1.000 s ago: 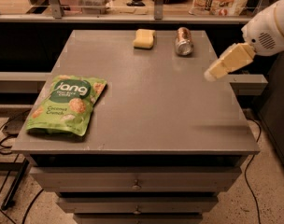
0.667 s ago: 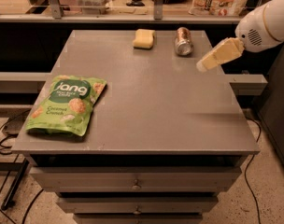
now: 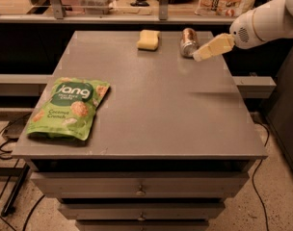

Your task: Move orange can near green rice chip bag

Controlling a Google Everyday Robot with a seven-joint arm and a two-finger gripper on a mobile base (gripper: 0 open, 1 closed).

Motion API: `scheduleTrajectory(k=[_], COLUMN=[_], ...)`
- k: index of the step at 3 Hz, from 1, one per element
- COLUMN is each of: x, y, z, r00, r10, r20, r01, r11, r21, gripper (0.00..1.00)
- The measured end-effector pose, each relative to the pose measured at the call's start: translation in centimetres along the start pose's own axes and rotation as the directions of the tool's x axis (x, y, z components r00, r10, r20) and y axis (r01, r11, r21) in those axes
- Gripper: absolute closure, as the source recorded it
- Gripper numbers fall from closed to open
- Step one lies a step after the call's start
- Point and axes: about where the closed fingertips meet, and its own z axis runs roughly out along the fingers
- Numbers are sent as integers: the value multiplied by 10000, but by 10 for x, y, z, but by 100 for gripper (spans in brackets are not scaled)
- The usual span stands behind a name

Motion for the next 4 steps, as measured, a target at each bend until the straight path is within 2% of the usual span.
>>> scheduleTrajectory(k=[1,2,3,4], x=[0,-5,-15,-28], y=[0,3,0,-6], z=[0,22,49,84], r00=[10000,9977,9893,9826], r10=[0,626,1207,1444], r20=[0,256,820,1164], r01=[0,-627,-1216,-1457], r11=[10000,9980,9926,9893], r21=[-2,34,64,33], gripper=[0,0,0,0])
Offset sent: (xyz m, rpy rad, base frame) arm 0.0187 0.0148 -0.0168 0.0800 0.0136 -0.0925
